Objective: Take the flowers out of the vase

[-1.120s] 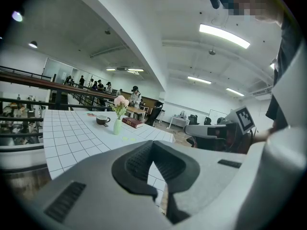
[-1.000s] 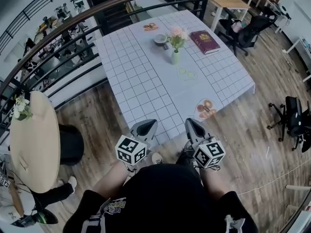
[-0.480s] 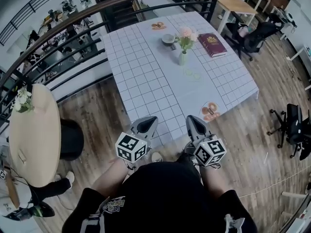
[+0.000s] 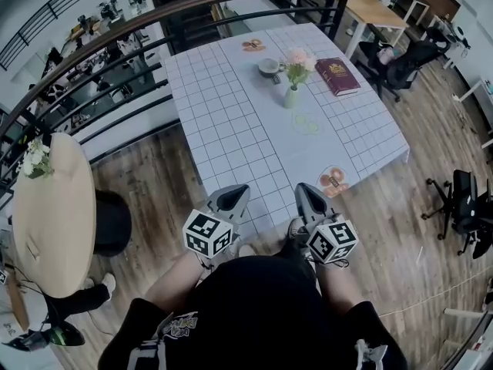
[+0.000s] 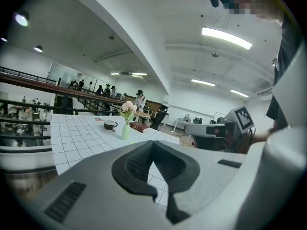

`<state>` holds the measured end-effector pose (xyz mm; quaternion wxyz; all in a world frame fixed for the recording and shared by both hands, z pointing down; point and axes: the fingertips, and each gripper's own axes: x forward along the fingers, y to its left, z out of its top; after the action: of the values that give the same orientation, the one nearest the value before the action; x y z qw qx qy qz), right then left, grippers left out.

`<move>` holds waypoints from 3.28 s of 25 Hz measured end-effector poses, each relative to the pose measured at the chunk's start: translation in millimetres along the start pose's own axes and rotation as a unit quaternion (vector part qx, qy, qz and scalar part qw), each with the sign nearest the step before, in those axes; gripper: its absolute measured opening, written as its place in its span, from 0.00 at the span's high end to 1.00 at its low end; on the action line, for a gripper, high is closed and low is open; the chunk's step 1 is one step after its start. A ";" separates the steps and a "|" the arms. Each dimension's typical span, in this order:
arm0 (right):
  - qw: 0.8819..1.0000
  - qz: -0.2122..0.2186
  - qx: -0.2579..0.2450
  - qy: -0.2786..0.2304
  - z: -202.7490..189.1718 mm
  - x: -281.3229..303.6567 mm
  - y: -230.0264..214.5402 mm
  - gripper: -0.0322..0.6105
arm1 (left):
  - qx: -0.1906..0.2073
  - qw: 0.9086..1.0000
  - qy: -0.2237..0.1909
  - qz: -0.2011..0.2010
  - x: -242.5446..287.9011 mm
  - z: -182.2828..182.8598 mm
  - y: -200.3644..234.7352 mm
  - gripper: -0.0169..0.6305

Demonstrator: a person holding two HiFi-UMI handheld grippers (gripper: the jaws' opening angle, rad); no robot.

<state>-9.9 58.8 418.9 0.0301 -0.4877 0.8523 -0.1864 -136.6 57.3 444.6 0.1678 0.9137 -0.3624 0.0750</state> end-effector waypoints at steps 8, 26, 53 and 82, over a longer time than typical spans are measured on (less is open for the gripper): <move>1.000 0.011 0.005 -0.005 12.5 18.4 -26.2 0.92 | 0.003 1.000 -0.001 0.023 13.7 7.1 6.6 0.96; 0.997 0.058 0.009 0.042 37.6 87.3 -145.2 0.92 | -0.023 0.996 0.004 0.081 129.9 29.0 32.2 0.96; 0.990 0.112 -0.017 0.086 34.0 248.2 -280.5 0.91 | -0.026 0.988 0.017 0.149 318.0 50.1 131.0 0.96; 0.950 0.210 -0.165 0.162 -42.4 343.5 -294.7 0.60 | -0.007 0.987 0.056 0.153 428.0 54.7 189.3 0.62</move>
<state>42.4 -352.5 605.3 -0.1506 -0.2594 0.9477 -0.1090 44.9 -364.1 552.0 0.1804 0.8405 -0.4888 0.1487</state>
